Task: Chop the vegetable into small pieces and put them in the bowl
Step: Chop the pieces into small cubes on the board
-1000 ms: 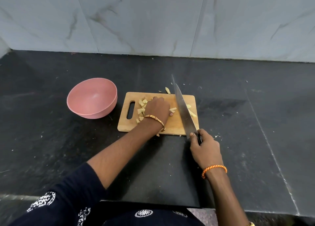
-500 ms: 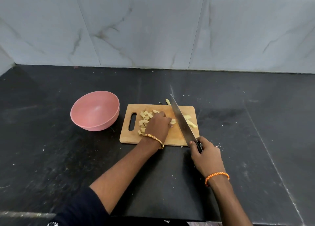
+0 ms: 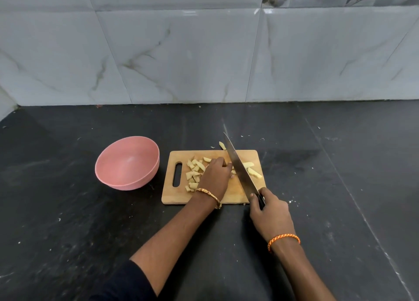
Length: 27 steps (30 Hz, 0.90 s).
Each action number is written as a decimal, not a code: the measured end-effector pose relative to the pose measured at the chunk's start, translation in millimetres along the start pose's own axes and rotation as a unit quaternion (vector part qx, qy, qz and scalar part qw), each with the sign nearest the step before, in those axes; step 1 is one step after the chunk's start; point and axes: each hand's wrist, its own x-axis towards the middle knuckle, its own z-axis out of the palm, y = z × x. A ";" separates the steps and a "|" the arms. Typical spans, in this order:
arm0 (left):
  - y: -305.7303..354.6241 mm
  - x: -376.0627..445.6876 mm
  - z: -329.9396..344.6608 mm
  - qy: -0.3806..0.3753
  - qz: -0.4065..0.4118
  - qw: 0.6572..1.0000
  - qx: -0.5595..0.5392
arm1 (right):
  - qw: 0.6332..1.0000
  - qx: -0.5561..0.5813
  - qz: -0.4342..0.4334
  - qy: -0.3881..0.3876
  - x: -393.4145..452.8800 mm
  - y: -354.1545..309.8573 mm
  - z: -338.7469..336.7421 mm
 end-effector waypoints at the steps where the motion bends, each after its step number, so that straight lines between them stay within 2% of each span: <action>1: -0.6 -2.9 3.4 0.022 0.007 1.000 -0.012 | 1.000 -0.004 -0.001 0.001 -1.0 -0.7 0.7; 4: -4.0 -0.7 9.1 0.060 0.002 0.996 -0.060 | 1.000 -0.007 0.002 0.008 -3.7 0.0 1.6; 14: -3.1 -0.8 13.3 0.090 -0.018 0.989 -0.112 | 1.000 -0.014 -0.002 0.005 -1.8 -2.3 3.5; 18: -2.8 -0.7 11.1 0.108 -0.030 0.984 -0.140 | 0.998 -0.057 -0.002 0.000 3.1 -8.3 5.9; 21: -2.9 -0.2 7.2 0.107 -0.038 0.981 -0.157 | 0.991 -0.124 0.004 -0.042 7.1 -14.5 8.4; 27: -1.4 -1.7 7.5 0.133 -0.035 0.978 -0.157 | 0.974 -0.183 0.032 -0.132 9.9 -29.1 6.0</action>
